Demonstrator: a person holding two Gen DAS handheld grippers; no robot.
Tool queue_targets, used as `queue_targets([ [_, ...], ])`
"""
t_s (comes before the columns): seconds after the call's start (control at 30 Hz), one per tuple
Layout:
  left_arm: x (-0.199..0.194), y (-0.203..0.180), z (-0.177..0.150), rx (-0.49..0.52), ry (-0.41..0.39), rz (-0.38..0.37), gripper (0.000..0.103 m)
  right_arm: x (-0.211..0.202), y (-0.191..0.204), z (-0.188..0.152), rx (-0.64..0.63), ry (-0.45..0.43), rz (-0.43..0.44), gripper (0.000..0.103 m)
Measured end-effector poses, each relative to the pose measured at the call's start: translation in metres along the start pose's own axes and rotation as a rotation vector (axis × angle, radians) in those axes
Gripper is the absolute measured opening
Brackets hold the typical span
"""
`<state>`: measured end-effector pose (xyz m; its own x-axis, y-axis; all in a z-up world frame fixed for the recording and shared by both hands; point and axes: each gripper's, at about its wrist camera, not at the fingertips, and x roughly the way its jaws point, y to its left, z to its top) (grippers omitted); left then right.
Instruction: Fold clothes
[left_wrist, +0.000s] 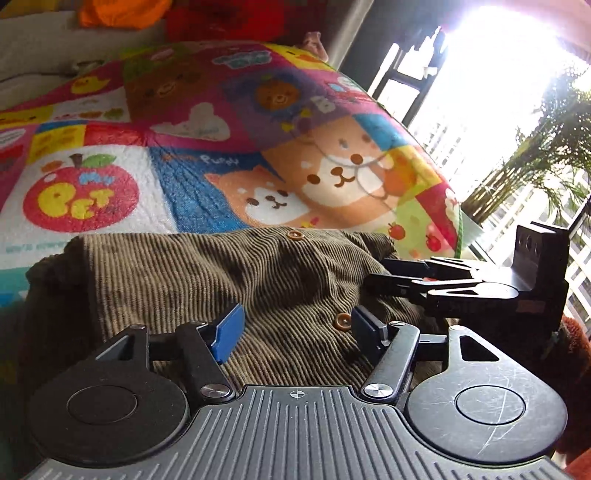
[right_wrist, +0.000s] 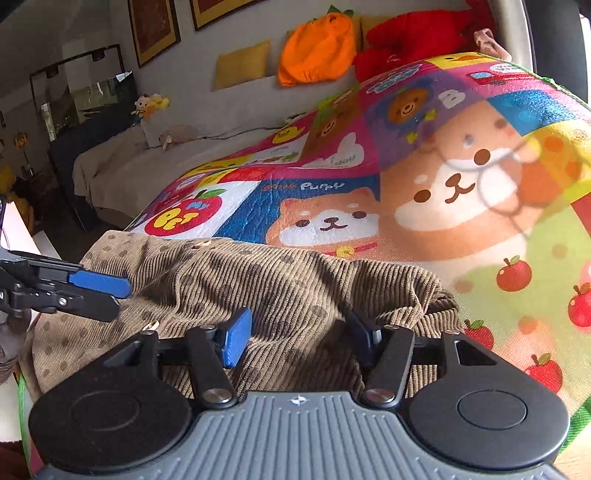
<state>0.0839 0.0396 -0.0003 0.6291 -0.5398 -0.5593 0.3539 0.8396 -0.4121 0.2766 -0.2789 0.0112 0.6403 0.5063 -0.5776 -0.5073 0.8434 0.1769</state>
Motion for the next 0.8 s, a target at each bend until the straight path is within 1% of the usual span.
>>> queue_targets([
  [0.03,-0.013,0.002,0.001,-0.006,-0.022,0.012,0.088,-0.005,-0.003,0.003,0.003,-0.010,-0.008,0.059],
  [0.1,-0.036,0.011,0.002,-0.029,-0.057,0.048,0.090,-0.015,-0.009,0.011,0.003,-0.036,-0.017,0.060],
  [0.13,-0.044,0.018,0.002,-0.052,-0.066,0.067,0.091,-0.019,-0.014,0.016,0.002,-0.052,-0.024,0.062],
  [0.17,-0.051,0.027,0.002,-0.093,-0.065,0.083,0.092,-0.020,-0.019,0.021,0.000,-0.065,-0.036,0.063],
  [0.23,-0.050,0.049,0.005,-0.197,-0.043,0.099,0.093,-0.014,-0.030,0.029,-0.006,-0.074,-0.065,0.064],
  [0.3,-0.041,0.067,0.009,-0.275,-0.019,0.085,0.091,-0.004,-0.040,0.035,-0.005,-0.072,-0.090,0.064],
  [0.33,-0.034,0.075,0.013,-0.299,-0.013,0.064,0.091,0.003,-0.045,0.037,-0.002,-0.068,-0.098,0.064],
  [0.4,-0.017,0.084,0.024,-0.308,-0.010,0.039,0.090,0.016,-0.052,0.040,0.002,-0.048,-0.092,0.064],
  [0.5,0.018,0.097,0.046,-0.308,0.027,0.043,0.089,0.033,-0.057,0.037,-0.013,-0.012,-0.083,0.064],
  [0.6,0.057,0.105,0.077,-0.268,0.080,0.054,0.089,0.039,-0.065,0.033,-0.002,0.011,-0.074,0.066],
  [0.7,0.097,0.101,0.111,-0.218,0.103,0.044,0.089,0.034,-0.073,0.028,0.029,0.021,-0.078,0.067],
  [0.8,0.138,0.096,0.144,-0.170,0.122,0.031,0.088,0.024,-0.074,0.022,0.030,0.024,-0.089,0.069],
])
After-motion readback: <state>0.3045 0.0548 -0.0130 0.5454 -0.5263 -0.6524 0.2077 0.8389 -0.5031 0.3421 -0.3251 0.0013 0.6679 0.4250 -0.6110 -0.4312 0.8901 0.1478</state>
